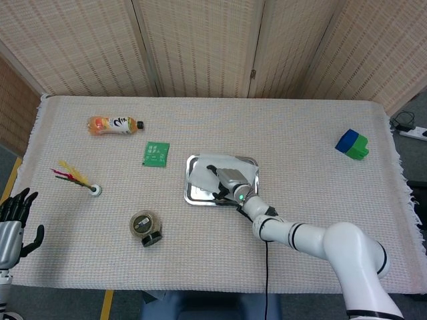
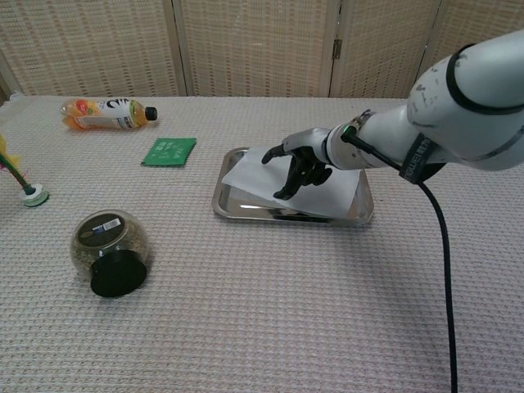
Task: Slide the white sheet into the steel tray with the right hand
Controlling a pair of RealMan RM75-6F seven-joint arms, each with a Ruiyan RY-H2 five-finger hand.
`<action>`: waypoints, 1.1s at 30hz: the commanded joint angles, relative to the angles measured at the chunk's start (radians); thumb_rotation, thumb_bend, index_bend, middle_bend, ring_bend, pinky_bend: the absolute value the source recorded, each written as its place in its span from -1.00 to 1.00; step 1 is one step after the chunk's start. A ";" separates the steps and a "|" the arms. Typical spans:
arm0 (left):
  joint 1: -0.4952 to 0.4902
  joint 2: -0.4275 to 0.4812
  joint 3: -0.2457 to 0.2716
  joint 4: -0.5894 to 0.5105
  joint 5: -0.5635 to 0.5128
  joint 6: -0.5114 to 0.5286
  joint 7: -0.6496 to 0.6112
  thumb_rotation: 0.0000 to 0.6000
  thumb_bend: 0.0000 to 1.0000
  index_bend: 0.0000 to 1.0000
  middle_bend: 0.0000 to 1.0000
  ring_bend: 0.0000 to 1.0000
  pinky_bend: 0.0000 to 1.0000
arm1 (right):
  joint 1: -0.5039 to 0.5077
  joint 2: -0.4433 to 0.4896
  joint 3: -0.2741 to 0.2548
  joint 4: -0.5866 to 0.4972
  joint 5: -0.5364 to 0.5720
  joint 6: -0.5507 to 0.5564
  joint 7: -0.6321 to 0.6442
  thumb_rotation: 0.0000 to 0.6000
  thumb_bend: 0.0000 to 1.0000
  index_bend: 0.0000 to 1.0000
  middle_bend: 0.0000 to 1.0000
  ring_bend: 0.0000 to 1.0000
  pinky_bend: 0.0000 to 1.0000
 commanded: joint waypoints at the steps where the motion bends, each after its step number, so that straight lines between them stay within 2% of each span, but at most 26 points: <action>1: 0.000 -0.002 -0.001 0.011 0.014 0.013 -0.011 1.00 0.17 -1.00 -1.00 -1.00 -0.88 | 0.014 -0.017 -0.010 0.038 0.025 -0.041 0.018 1.00 -0.07 -1.00 1.00 0.99 1.00; 7: 0.003 -0.007 -0.003 0.030 0.026 0.030 -0.038 1.00 0.17 -1.00 -1.00 -1.00 -0.85 | 0.033 -0.039 -0.030 0.086 0.029 -0.089 0.043 1.00 -0.07 -1.00 1.00 0.99 1.00; 12: 0.003 -0.006 -0.002 0.032 0.026 0.029 -0.039 1.00 0.17 -1.00 -1.00 -1.00 -0.85 | 0.044 -0.036 -0.050 0.082 0.017 -0.111 0.062 1.00 -0.07 -1.00 1.00 0.99 1.00; 31: 0.001 -0.012 0.001 0.030 0.031 0.029 -0.014 1.00 0.17 -1.00 -1.00 -1.00 -0.85 | 0.074 0.101 -0.141 -0.130 -0.061 -0.117 0.129 1.00 -0.07 -1.00 1.00 0.99 1.00; 33: 0.001 -0.013 0.002 0.030 0.030 0.028 -0.011 1.00 0.17 -1.00 -1.00 -1.00 -0.85 | 0.071 0.105 -0.140 -0.145 -0.082 -0.092 0.135 1.00 -0.06 -1.00 1.00 0.99 1.00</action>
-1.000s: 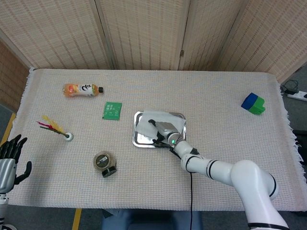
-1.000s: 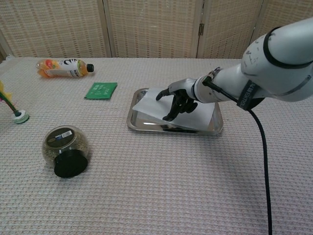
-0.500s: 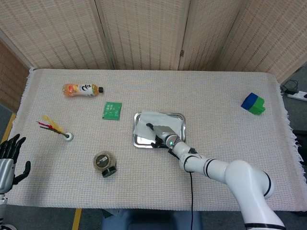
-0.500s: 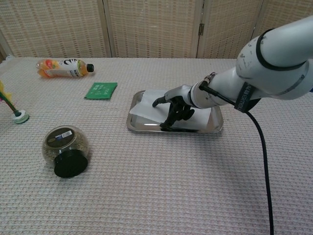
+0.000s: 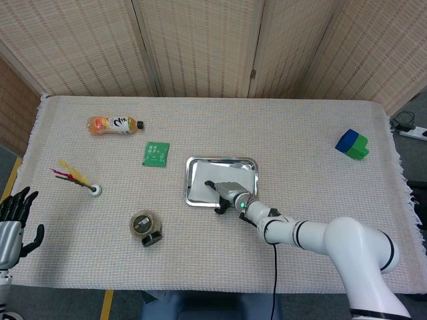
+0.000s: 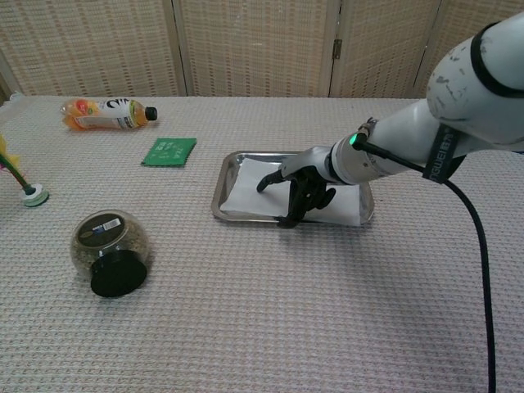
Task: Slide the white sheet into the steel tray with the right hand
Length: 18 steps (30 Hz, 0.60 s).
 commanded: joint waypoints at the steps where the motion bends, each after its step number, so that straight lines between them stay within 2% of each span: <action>1: -0.001 -0.002 0.000 0.000 0.000 -0.001 0.004 1.00 0.17 -1.00 -1.00 -1.00 -0.85 | -0.006 0.009 0.001 -0.024 -0.034 0.035 0.014 1.00 -0.05 -1.00 1.00 0.99 1.00; 5: -0.002 -0.004 0.001 0.001 0.000 -0.002 0.007 1.00 0.17 -1.00 -1.00 -1.00 -0.85 | -0.044 0.001 0.044 -0.042 -0.108 0.112 0.037 1.00 -0.03 -1.00 1.00 1.00 1.00; 11: -0.002 -0.005 0.000 0.005 0.000 -0.002 0.004 1.00 0.17 -1.00 -1.00 -1.00 -0.85 | -0.092 0.039 0.092 -0.087 -0.209 0.134 0.071 1.00 -0.03 -1.00 1.00 1.00 1.00; 18: -0.002 -0.008 0.002 0.006 0.003 0.000 0.014 1.00 0.17 -1.00 -1.00 -1.00 -0.85 | -0.183 0.188 0.106 -0.283 -0.334 0.189 0.097 1.00 -0.03 -1.00 1.00 1.00 1.00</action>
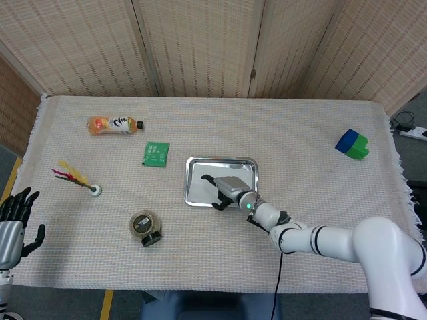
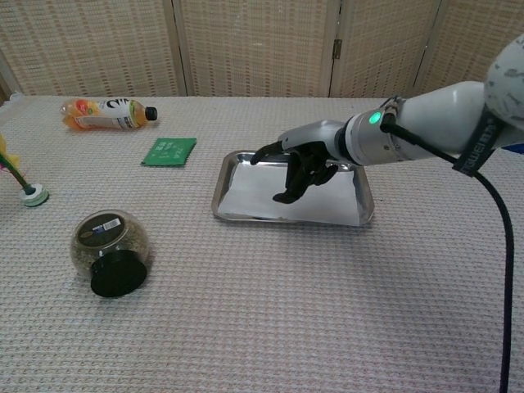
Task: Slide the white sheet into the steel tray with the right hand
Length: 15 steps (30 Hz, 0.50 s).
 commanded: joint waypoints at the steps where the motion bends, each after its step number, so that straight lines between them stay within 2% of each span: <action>1: -0.001 -0.004 0.001 0.000 -0.002 -0.005 0.006 1.00 0.17 -1.00 -1.00 -1.00 -0.85 | -0.072 0.110 0.009 -0.133 -0.078 0.045 0.027 1.00 -0.03 -1.00 1.00 1.00 1.00; 4: -0.003 -0.007 0.003 -0.004 0.003 -0.005 0.017 1.00 0.17 -1.00 -1.00 -1.00 -0.85 | -0.100 0.168 -0.009 -0.178 -0.093 0.040 0.033 1.00 -0.03 -1.00 1.00 1.00 1.00; 8: -0.004 -0.011 0.005 -0.005 0.007 -0.005 0.027 1.00 0.17 -1.00 -1.00 -1.00 -0.85 | -0.109 0.204 -0.040 -0.177 -0.072 -0.002 0.041 1.00 -0.03 -1.00 1.00 1.00 1.00; 15: -0.006 -0.012 0.005 -0.001 0.005 -0.008 0.027 1.00 0.17 -1.00 -1.00 -1.00 -0.85 | -0.106 0.195 -0.080 -0.138 -0.059 -0.071 0.052 1.00 -0.03 -1.00 1.00 1.00 1.00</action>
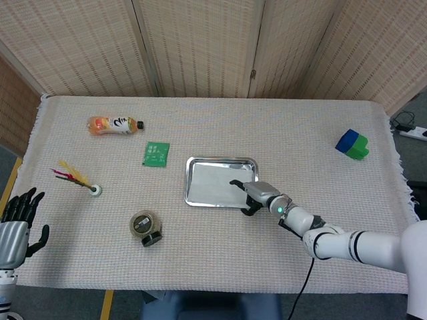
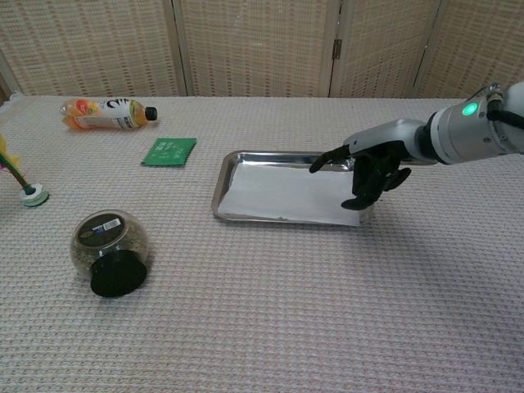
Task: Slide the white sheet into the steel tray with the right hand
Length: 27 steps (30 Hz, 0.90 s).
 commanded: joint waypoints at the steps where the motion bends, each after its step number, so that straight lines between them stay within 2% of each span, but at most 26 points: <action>1: 0.000 0.000 0.000 0.000 -0.001 0.000 -0.001 1.00 0.17 -1.00 -1.00 -1.00 -0.85 | -0.002 -0.010 -0.016 0.019 0.001 -0.019 0.006 1.00 -0.03 -1.00 1.00 1.00 1.00; 19: -0.002 0.000 0.001 0.002 -0.002 -0.004 -0.004 1.00 0.17 -1.00 -1.00 -1.00 -0.85 | 0.007 -0.075 -0.076 0.123 0.009 -0.050 0.014 1.00 -0.03 -1.00 1.00 1.00 1.00; 27: -0.001 0.001 0.000 0.002 -0.004 -0.004 -0.006 1.00 0.17 -1.00 -1.00 -1.00 -0.85 | 0.021 -0.090 -0.082 0.151 0.031 -0.040 0.016 1.00 -0.03 -1.00 1.00 1.00 1.00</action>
